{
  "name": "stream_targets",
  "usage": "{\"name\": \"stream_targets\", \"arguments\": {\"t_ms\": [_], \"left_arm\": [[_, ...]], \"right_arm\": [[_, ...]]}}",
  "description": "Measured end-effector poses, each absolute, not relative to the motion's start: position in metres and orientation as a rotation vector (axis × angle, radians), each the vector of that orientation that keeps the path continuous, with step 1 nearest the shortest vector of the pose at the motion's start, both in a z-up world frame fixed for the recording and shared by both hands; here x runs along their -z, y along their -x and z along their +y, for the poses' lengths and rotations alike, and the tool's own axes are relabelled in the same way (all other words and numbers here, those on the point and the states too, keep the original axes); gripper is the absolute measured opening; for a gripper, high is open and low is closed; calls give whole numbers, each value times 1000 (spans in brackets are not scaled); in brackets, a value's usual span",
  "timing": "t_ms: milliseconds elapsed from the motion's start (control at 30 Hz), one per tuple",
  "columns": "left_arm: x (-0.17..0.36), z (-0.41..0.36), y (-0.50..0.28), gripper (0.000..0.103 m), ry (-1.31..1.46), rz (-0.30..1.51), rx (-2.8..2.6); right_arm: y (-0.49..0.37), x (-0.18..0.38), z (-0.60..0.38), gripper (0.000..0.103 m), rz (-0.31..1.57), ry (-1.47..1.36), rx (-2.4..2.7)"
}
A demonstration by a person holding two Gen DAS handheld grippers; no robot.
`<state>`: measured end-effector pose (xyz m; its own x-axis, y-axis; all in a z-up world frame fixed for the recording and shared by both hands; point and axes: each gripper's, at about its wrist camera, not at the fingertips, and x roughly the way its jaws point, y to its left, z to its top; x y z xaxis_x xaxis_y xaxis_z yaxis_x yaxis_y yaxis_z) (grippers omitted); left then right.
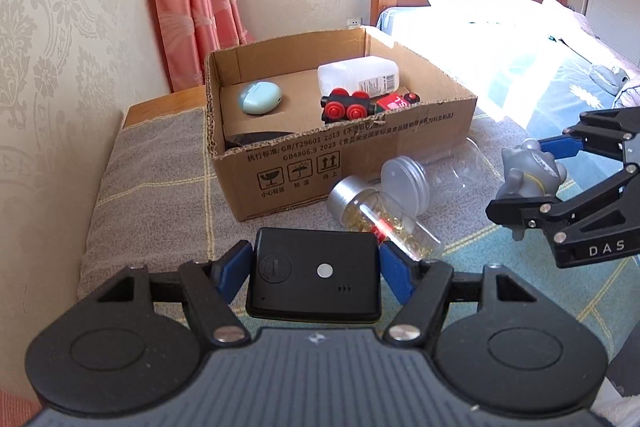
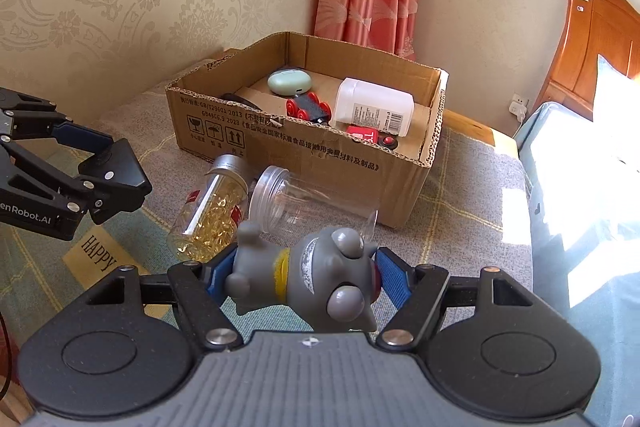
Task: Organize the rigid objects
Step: 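Carry the power bank into the box with left tool while right tool carries the figurine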
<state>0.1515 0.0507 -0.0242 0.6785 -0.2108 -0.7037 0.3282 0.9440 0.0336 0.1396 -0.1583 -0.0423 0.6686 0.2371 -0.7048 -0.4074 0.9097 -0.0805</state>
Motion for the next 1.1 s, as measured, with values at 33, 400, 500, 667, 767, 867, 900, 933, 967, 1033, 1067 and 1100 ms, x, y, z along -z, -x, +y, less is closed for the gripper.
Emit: {"name": "stream_targets", "arguments": {"t_ms": [33, 400, 500, 667, 767, 867, 900, 933, 967, 1033, 1067, 1100], "left_arm": [[20, 49, -155, 69, -158, 754, 301], [-11, 36, -218, 69, -164, 657, 265], [-7, 38, -246, 69, -146, 675, 245], [5, 34, -285, 69, -131, 703, 213], [13, 31, -301, 69, -116, 700, 210], [14, 31, -309, 80, -90, 668, 166], [13, 32, -308, 89, -83, 660, 153], [11, 34, -305, 91, -75, 646, 140], [8, 36, -300, 93, -70, 632, 130], [2, 38, -288, 97, -67, 625, 121], [0, 40, -281, 99, -66, 618, 118], [-2, 41, -273, 100, -63, 610, 116]], "right_arm": [[-141, 38, -159, 76, 742, 249, -373], [-171, 6, -165, 76, 639, 266, -374], [-178, 7, -166, 76, 641, 259, -375], [-184, 12, -166, 76, 653, 255, -375], [-187, 14, -166, 76, 658, 258, -372], [-190, 14, -166, 76, 658, 259, -368], [-191, 14, -166, 76, 657, 259, -366], [-192, 14, -165, 76, 657, 259, -363], [-192, 14, -165, 76, 656, 260, -363], [-194, 13, -165, 76, 655, 262, -361], [-195, 12, -164, 76, 657, 261, -362], [-196, 12, -164, 76, 660, 259, -363]]}}
